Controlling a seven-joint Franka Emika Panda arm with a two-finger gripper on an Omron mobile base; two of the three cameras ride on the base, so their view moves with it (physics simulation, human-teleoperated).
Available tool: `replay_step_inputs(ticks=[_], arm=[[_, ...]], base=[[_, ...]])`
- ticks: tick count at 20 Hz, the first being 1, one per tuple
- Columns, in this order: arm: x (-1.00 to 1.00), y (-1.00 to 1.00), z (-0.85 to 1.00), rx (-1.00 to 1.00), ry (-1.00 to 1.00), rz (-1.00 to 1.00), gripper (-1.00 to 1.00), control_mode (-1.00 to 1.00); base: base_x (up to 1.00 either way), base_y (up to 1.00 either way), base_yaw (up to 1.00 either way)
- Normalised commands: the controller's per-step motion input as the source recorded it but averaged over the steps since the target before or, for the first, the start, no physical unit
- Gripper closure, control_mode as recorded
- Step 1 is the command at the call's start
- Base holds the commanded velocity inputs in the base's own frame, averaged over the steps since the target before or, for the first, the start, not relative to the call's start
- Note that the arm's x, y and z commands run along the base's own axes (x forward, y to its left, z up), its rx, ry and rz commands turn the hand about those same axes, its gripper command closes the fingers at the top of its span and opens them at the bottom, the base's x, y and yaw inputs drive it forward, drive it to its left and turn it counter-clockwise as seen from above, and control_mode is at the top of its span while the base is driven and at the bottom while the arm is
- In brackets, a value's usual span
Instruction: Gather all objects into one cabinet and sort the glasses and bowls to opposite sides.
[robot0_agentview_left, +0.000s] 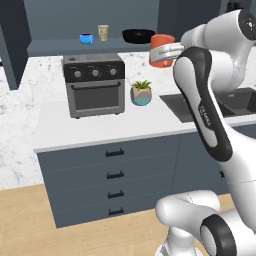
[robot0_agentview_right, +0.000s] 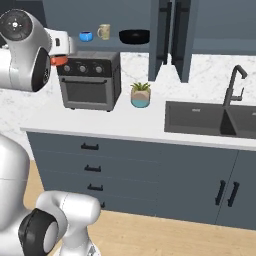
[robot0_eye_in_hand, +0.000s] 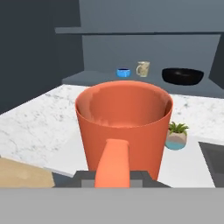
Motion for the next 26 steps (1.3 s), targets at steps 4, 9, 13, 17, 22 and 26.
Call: replay_step_inputs(ticks=[4, 9, 13, 17, 22, 26], arm=[[0.05, 0.02, 0.0, 0.0, -0.07, 0.0, 1.0, -1.0], [0.0, 0.03, 0.0, 0.0, 0.0, 0.0, 1.0, -1.0], [0.0, 0.01, 0.0, 0.0, 0.0, 0.0, 1.0, 1.0], [0.0, 0.0, 0.0, 0.0, 0.0, 0.0, 1.0, 1.0], [0.0, 0.0, 0.0, 0.0, 0.0, 0.0, 1.0, 1.0], [0.0, 0.0, 0.0, 0.0, 0.0, 0.0, 1.0, 1.0]], base=[[0.0, 0.0, 0.0], [0.0, 0.0, 0.0], [0.01, 0.0, 0.0], [0.09, 0.0, 0.0], [0.31, 0.0, 0.0], [0.44, 0.0, 0.0]])
